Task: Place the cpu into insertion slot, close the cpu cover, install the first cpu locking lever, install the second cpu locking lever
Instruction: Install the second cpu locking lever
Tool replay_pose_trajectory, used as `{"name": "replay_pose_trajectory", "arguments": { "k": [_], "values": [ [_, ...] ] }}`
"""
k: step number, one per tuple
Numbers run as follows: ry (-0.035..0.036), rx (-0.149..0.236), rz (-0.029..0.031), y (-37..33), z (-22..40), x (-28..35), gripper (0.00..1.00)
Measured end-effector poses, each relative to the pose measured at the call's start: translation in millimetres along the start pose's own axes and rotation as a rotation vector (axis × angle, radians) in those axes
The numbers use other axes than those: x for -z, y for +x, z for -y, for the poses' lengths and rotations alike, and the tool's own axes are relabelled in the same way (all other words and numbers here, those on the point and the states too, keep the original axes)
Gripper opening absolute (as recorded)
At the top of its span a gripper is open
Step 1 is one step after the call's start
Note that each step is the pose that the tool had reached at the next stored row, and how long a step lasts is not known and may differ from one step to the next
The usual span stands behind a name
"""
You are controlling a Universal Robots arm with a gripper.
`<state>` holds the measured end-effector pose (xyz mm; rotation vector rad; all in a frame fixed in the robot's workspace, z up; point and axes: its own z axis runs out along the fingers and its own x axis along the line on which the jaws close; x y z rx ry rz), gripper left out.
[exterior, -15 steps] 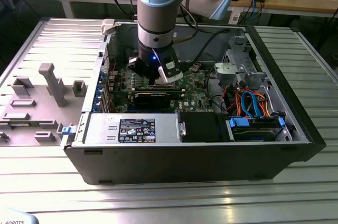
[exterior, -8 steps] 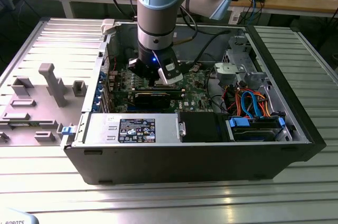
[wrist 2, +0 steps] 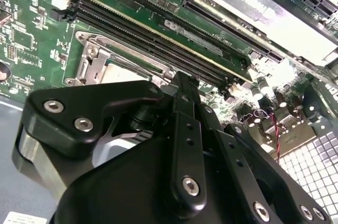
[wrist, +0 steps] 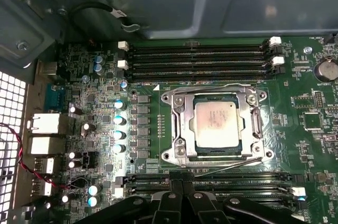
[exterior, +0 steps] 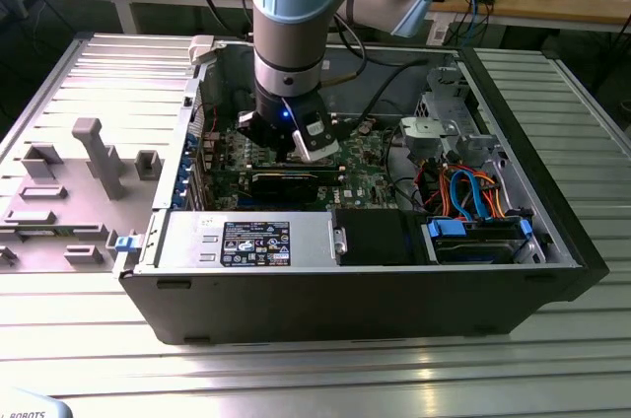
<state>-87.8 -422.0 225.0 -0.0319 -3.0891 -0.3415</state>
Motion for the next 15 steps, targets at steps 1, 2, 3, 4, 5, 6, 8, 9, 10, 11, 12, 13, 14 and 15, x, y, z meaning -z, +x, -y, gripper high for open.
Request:
{"name": "replay_pose_trajectory", "arguments": {
  "k": [1,2,3,4,5,6,8,9,10,11,12,13,14,15],
  "values": [
    [-0.0019,0.000,-0.0002,0.1,0.4,-1.2,0.11],
    [-0.0078,0.000,-0.0002,1.1,1.1,-3.7,0.11],
    [-0.0099,0.000,-0.0003,2.0,1.4,-4.7,0.11],
    [-0.0120,0.000,-0.0003,2.6,1.5,-5.4,0.11],
    [-0.0148,0.000,-0.0004,2.7,1.7,-6.1,0.11],
    [-0.0178,0.000,-0.0004,2.8,1.8,-6.7,0.11],
    [-0.0229,-0.001,-0.0002,2.9,2.3,-8.9,0.11],
    [-0.0241,-0.001,-0.0002,3.0,2.7,-10.6,0.11],
    [-0.0243,-0.003,0.0001,4.2,3.1,-12.4,0.11],
    [-0.0248,-0.004,0.0004,5.2,3.5,-14.0,0.11],
    [-0.0258,-0.005,0.0007,5.7,3.9,-15.8,0.11],
    [-0.0264,-0.006,0.0008,6.3,4.1,-16.5,0.11],
    [-0.0273,-0.006,0.0009,6.8,4.3,-17.0,0.11],
    [-0.0290,-0.007,0.0010,7.5,4.4,-17.7,0.11]
  ]
}}
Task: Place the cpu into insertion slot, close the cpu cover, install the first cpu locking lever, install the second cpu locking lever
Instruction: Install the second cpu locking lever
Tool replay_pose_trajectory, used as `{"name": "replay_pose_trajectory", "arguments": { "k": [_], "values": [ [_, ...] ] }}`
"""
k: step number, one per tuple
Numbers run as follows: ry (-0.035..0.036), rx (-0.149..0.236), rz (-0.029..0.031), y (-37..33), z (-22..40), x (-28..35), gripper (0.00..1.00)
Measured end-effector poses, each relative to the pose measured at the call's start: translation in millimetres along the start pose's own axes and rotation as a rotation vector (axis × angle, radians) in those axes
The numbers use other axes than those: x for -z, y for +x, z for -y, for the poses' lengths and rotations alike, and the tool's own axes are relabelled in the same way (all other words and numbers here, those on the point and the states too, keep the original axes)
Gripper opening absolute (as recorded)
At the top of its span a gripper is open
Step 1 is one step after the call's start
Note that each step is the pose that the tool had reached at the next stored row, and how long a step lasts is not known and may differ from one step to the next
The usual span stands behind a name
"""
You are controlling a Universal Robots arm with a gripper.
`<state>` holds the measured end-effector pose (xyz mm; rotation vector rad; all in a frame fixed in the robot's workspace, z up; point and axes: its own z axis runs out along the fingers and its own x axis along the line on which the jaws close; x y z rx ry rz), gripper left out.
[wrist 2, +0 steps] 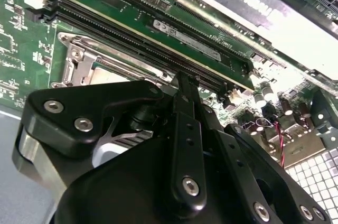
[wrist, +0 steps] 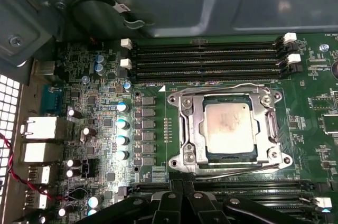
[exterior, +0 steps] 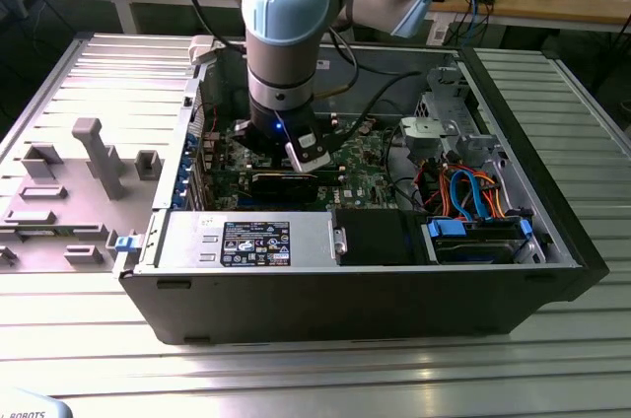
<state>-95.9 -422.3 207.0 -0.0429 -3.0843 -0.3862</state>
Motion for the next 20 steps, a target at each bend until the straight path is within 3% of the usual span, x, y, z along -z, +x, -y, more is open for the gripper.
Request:
{"name": "replay_pose_trajectory", "arguments": {
  "k": [4,10,17,20],
  "values": [
    [-0.0148,-0.001,-0.0003,2.0,0.8,-3.1,0.11],
    [-0.0242,0.000,-0.0006,4.7,1.5,-5.2,0.11],
    [-0.0493,-0.001,-0.0010,5.3,2.2,-8.0,0.11],
    [-0.0541,-0.001,-0.0012,5.7,2.2,-8.2,0.11]
  ]
}}
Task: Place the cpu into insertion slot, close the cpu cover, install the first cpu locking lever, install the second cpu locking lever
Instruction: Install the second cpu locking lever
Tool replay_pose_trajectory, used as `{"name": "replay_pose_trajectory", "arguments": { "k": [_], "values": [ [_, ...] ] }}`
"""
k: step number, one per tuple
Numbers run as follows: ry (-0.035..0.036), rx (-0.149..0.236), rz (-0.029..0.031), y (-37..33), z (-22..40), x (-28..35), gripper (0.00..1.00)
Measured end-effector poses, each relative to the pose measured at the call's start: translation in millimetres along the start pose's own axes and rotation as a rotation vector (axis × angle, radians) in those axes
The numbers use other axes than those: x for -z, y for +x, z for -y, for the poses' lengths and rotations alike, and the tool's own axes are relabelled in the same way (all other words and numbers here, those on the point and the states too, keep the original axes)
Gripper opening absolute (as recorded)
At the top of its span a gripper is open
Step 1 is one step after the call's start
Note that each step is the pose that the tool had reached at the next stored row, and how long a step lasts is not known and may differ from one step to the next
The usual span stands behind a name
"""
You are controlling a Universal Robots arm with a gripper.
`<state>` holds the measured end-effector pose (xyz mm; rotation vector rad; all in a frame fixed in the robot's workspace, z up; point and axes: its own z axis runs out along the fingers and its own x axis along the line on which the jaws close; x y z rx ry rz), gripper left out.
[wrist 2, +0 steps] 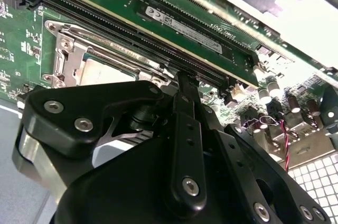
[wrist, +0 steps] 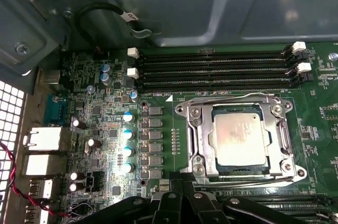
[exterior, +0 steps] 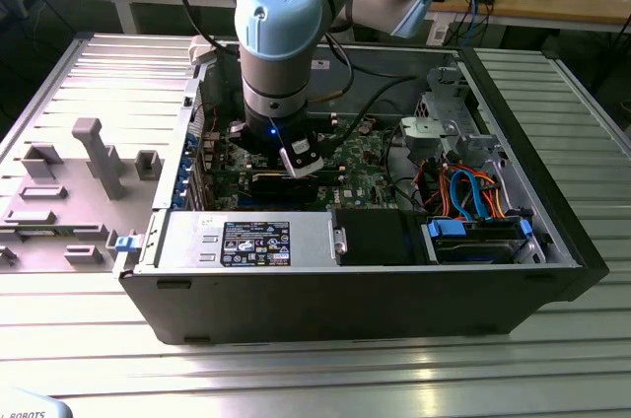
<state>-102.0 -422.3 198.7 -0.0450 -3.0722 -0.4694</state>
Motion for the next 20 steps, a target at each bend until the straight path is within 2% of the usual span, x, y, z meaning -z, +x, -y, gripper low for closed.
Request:
{"name": "replay_pose_trajectory", "arguments": {
  "k": [16,20],
  "values": [
    [-0.0013,0.000,-0.0001,0.0,0.2,-0.4,0.11],
    [-0.0058,0.000,-0.0001,0.0,0.4,-1.6,0.11]
  ]
}}
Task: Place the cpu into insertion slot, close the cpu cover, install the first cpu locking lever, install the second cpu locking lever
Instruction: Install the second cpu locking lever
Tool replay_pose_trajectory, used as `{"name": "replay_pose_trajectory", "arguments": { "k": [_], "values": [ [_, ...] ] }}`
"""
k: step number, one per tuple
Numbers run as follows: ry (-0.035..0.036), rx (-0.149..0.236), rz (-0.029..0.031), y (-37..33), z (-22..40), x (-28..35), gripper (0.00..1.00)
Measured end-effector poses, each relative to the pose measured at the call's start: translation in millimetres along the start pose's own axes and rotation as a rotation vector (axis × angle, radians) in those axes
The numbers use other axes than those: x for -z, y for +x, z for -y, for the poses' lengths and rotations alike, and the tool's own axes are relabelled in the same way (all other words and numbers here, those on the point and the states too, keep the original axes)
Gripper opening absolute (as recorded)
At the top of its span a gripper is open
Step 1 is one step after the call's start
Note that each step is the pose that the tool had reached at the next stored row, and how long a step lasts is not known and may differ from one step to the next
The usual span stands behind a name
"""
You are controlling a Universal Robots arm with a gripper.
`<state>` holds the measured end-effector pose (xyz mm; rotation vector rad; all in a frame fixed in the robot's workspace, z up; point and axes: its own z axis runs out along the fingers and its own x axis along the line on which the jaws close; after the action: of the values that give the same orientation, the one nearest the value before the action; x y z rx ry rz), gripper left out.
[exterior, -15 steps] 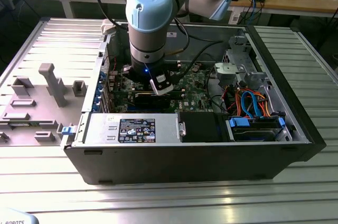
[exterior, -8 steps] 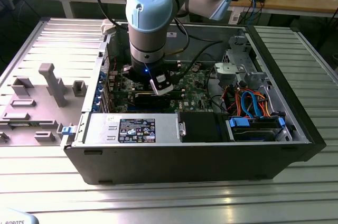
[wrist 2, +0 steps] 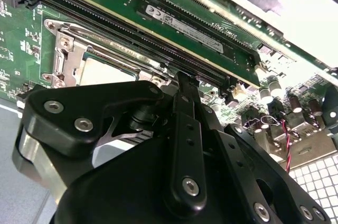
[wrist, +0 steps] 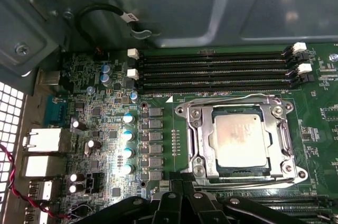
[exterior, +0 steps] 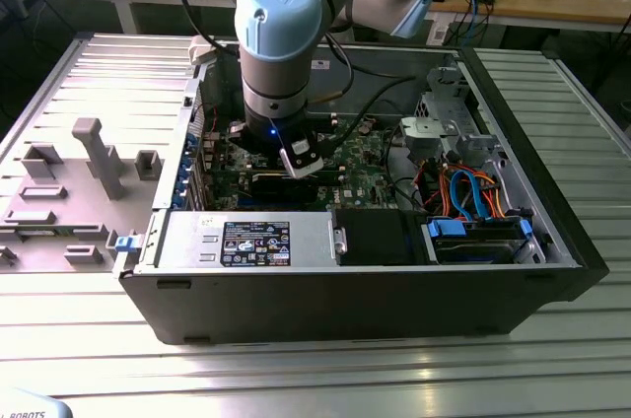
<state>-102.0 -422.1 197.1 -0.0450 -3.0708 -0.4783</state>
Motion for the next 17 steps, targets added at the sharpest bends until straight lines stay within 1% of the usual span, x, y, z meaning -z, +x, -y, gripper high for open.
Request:
{"name": "replay_pose_trajectory", "arguments": {
  "k": [5,8,12,17],
  "values": [
    [-0.0036,0.000,-0.0001,-0.1,0.5,-1.9,0.11],
    [-0.0041,0.000,-0.0003,-0.1,0.4,-2.7,0.11],
    [-0.0010,0.000,0.0002,0.0,0.5,-2.7,0.11],
    [0.0035,0.000,0.0001,1.0,-0.7,1.7,0.11]
  ]
}}
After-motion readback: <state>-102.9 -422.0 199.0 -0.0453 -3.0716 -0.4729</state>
